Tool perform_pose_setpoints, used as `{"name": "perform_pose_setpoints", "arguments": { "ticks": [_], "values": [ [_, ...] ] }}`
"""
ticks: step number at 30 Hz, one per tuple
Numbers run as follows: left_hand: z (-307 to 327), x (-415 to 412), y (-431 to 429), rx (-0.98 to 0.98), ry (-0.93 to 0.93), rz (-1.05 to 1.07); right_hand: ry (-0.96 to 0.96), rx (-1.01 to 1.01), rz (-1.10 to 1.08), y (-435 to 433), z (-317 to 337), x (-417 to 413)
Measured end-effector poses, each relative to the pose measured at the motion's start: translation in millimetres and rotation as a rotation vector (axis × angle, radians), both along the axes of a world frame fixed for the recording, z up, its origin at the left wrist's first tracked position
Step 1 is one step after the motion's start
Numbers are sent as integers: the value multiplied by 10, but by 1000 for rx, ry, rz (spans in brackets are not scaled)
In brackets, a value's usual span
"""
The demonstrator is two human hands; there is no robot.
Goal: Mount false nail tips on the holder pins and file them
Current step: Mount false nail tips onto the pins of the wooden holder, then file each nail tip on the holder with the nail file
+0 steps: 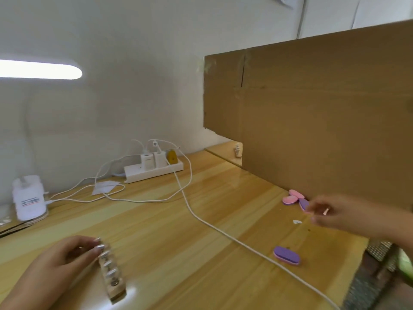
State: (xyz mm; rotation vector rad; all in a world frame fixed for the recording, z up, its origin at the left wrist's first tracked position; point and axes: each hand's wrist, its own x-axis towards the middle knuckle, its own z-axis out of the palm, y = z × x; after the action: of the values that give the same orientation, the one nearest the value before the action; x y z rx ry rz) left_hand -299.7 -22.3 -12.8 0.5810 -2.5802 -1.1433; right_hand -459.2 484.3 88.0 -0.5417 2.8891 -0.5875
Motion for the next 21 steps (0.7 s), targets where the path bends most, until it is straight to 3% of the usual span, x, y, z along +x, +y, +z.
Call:
{"name": "perform_pose_setpoints", "arguments": {
  "ticks": [5, 11, 12, 14, 16, 18, 20, 21],
  "values": [
    [143, 3, 137, -37, 36, 3, -47, -10, 262, -175, -548, 294],
    [283, -19, 284, -43, 69, 55, 127, 48, 262, -526, -447, 165],
    [293, -20, 296, -33, 72, 66, 192, 25, 234, -633, -344, 126],
    [304, 0, 294, -1, 67, 90, 220, -304, 224, -936, -107, 94],
    [316, 56, 270, 20, 63, 119, 13, -792, 309, -1343, 82, 112],
    [317, 128, 260, 36, 64, 150, -460, -1234, 416, -1829, 109, 125],
    [317, 178, 276, 45, 68, 168, -932, -1474, 386, -2345, 29, 184],
    [318, 192, 296, 53, 73, 172, -1055, -1451, 334, -2566, -39, 229]
  ]
}}
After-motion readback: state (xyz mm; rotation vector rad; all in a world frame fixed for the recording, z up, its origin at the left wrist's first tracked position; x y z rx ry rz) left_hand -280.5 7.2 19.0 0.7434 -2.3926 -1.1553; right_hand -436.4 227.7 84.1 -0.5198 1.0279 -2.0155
